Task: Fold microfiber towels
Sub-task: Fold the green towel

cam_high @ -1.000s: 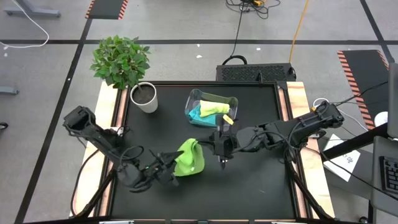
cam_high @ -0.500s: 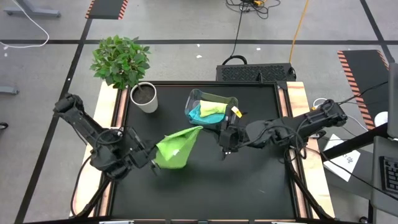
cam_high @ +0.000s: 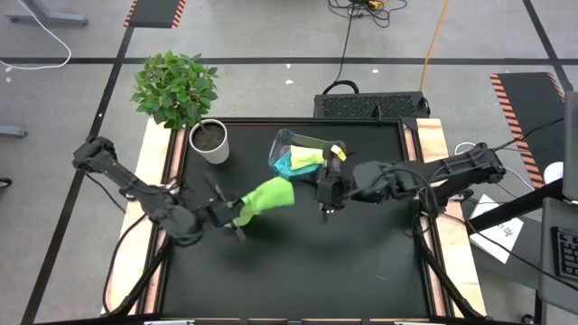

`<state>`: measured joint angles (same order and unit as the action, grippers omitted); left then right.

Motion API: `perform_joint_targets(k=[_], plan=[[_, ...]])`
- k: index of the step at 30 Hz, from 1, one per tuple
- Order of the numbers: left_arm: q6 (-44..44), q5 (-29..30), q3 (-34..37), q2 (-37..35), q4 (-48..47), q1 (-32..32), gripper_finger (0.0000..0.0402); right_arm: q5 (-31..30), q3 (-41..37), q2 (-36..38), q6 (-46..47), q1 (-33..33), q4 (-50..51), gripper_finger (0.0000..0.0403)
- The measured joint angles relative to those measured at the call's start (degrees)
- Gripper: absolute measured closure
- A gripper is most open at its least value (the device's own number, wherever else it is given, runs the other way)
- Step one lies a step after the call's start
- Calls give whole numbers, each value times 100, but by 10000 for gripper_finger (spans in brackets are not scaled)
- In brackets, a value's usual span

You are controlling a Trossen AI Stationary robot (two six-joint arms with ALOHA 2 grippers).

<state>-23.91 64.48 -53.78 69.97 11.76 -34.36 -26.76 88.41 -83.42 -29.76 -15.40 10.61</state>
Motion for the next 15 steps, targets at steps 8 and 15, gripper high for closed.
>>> perform_joint_targets(k=[8, 15], plan=[[1034, -432, 11, 143, -813, 259, 400, 131, -693, 27, 256, -116, 89, 402], [60, -597, 9, -135, 215, 301, 401, 100, -1128, 48, -118, -172, 184, 403]])
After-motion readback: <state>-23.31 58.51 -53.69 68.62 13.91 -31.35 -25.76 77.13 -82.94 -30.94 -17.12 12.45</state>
